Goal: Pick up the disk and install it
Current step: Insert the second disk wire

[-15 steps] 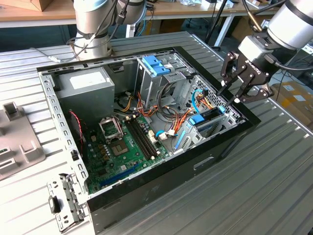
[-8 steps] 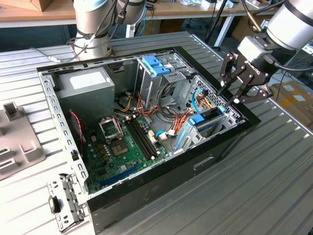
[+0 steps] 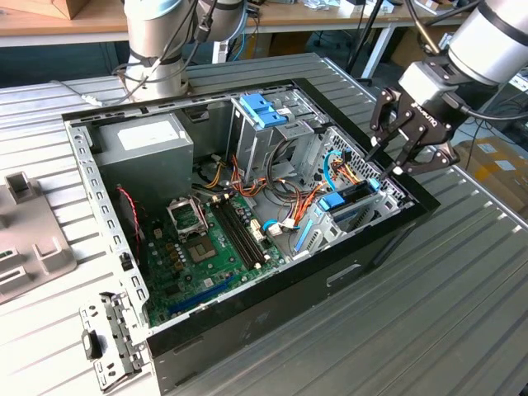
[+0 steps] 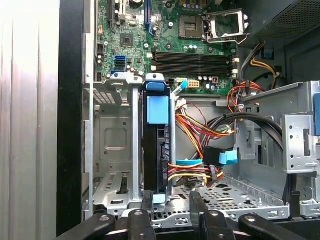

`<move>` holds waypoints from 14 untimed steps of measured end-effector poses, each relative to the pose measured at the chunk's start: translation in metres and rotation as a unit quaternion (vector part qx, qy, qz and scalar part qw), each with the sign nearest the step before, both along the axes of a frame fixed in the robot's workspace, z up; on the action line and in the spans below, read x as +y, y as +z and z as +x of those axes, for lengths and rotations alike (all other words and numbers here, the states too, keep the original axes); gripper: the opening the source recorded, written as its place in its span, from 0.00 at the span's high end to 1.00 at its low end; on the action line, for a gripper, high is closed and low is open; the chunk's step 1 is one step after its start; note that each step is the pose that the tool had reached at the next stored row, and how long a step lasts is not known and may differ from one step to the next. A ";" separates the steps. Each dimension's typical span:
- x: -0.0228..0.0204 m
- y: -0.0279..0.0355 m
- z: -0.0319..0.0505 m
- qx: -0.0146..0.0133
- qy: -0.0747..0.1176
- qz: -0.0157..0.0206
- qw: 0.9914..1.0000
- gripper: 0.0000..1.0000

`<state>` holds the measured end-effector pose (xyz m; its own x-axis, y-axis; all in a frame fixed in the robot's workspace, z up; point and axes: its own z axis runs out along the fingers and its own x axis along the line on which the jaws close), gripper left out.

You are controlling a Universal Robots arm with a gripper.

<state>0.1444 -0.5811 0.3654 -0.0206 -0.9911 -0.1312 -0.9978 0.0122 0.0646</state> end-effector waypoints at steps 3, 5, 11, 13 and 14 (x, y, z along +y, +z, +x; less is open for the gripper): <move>0.0036 -0.0002 -0.0011 0.000 0.000 0.000 1.000 0.58; 0.0068 -0.0002 -0.0023 0.000 0.000 0.000 1.000 0.58; 0.0129 -0.0002 -0.0054 0.000 0.000 0.000 1.000 0.58; 0.0148 -0.0002 -0.0071 0.000 0.000 0.000 1.000 0.58; 0.0152 -0.0002 -0.0075 0.000 0.000 0.000 1.000 0.58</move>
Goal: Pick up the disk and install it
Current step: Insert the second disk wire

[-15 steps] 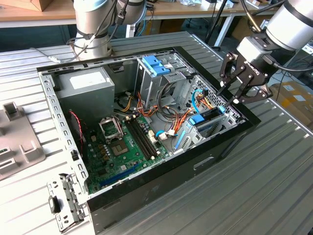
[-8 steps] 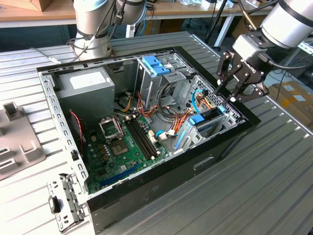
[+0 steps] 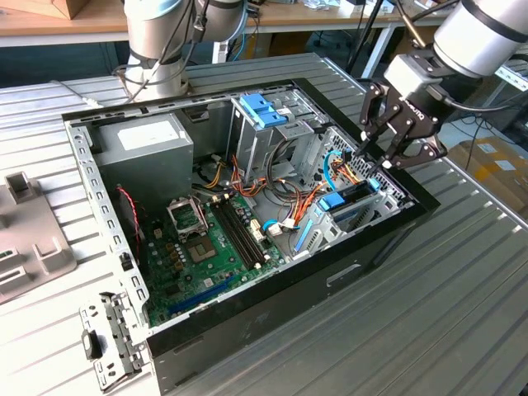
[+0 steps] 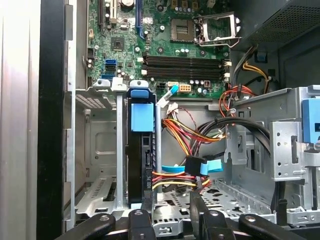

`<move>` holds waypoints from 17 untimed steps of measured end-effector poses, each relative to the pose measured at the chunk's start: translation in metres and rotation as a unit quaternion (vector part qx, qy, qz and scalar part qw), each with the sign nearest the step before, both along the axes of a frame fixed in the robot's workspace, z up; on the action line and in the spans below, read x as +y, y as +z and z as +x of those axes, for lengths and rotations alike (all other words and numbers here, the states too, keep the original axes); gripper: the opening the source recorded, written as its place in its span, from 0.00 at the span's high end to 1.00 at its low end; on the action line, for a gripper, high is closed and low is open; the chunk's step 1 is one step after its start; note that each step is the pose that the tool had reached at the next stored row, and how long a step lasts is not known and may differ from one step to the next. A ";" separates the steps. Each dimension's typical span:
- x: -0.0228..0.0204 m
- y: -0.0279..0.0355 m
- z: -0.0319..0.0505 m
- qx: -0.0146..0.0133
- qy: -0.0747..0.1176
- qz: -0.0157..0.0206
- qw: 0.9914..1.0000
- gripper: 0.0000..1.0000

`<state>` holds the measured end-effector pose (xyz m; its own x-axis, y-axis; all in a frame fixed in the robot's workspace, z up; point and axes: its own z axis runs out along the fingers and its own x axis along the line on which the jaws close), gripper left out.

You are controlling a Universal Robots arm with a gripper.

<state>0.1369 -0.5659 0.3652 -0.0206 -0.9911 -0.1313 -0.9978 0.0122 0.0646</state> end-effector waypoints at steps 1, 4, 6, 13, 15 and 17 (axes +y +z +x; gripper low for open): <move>0.0007 0.0000 -0.0008 0.000 0.000 0.000 1.000 0.58; 0.0017 0.0000 -0.0021 0.000 0.000 0.000 1.000 0.58; 0.0030 -0.0001 -0.0043 0.000 0.000 0.000 1.000 0.58; 0.0062 -0.0001 -0.0122 0.000 0.000 0.000 1.000 0.58; 0.0073 -0.0001 -0.0149 0.000 0.000 0.000 1.000 0.58; 0.0082 -0.0002 -0.0172 0.000 0.000 0.000 1.000 0.58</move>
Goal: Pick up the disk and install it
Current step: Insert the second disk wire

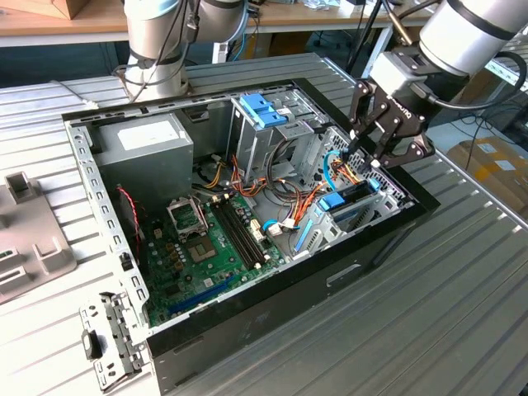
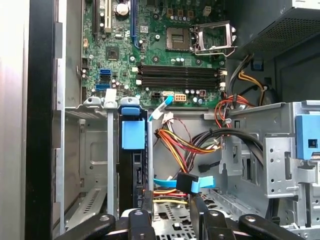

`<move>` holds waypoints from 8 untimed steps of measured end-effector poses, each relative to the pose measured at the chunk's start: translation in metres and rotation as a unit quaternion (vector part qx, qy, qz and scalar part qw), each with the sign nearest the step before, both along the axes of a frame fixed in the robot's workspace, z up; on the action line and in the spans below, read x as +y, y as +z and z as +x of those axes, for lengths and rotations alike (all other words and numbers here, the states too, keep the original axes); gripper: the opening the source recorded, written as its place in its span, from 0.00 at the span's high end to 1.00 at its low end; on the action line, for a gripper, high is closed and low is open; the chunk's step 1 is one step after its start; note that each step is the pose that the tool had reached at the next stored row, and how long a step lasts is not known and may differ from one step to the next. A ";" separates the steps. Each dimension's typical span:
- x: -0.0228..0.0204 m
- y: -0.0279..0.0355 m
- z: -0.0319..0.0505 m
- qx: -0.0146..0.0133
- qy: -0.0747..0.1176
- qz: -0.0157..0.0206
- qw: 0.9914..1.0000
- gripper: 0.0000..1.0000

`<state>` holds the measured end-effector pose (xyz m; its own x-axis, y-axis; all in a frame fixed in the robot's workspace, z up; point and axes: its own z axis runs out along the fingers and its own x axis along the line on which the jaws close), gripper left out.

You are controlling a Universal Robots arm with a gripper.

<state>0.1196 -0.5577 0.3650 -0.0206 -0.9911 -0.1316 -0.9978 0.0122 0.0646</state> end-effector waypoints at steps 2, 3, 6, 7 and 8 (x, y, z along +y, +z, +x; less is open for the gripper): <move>0.0010 -0.0001 -0.0025 0.000 0.000 0.000 1.000 0.58; 0.0015 -0.0001 -0.0037 0.000 0.000 0.000 1.000 0.58; 0.0024 -0.0001 -0.0069 0.000 0.000 0.000 1.000 0.58; 0.0026 -0.0001 -0.0079 0.000 0.000 0.000 1.000 0.58; 0.0031 -0.0001 -0.0096 0.000 0.000 0.000 1.000 0.58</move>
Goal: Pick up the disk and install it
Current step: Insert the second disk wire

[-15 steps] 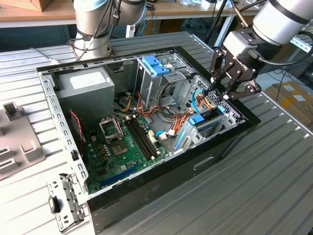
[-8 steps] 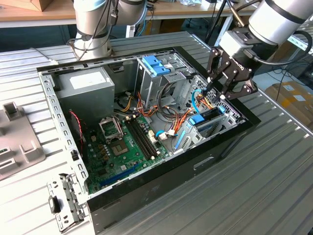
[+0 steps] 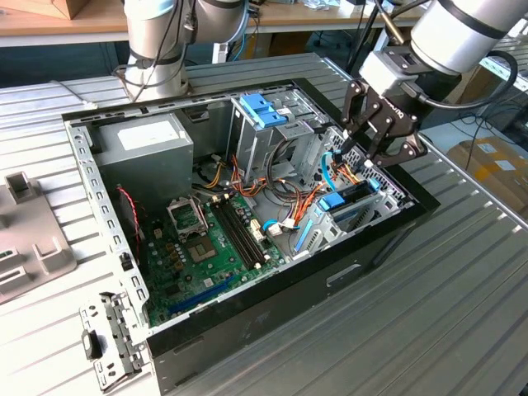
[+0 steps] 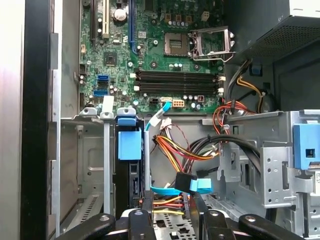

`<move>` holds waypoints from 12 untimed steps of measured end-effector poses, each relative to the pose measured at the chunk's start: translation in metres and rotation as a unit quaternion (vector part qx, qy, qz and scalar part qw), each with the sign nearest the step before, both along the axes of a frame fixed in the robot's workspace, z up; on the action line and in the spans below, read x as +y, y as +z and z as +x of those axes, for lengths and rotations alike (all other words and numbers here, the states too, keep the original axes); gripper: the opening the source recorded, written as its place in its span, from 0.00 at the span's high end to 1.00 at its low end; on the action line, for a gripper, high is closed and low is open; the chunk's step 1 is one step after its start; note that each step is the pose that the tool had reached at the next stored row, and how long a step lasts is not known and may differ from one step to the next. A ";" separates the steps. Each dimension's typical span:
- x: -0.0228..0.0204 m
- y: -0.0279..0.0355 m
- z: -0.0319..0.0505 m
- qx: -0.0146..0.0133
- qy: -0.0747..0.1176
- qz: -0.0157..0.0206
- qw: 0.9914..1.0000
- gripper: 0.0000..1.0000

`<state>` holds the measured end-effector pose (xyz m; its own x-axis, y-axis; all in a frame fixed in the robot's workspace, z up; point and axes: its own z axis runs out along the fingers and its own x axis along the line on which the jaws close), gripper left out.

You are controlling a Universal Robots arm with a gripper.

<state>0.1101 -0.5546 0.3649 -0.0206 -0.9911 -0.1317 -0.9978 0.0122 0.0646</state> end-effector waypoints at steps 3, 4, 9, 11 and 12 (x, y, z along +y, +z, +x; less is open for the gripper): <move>0.0009 -0.0001 -0.0040 0.000 0.000 0.000 1.000 0.58; 0.0010 -0.0001 -0.0051 0.000 0.000 0.000 1.000 0.58; 0.0017 -0.0001 -0.0118 0.000 0.000 0.001 1.000 0.58; 0.0021 -0.0002 -0.0163 0.000 0.000 0.001 1.000 0.58; 0.0023 -0.0003 -0.0187 0.000 0.000 0.001 1.000 0.58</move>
<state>0.0914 -0.5524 0.3646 -0.0207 -0.9907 -0.1343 -0.9978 0.0120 0.0646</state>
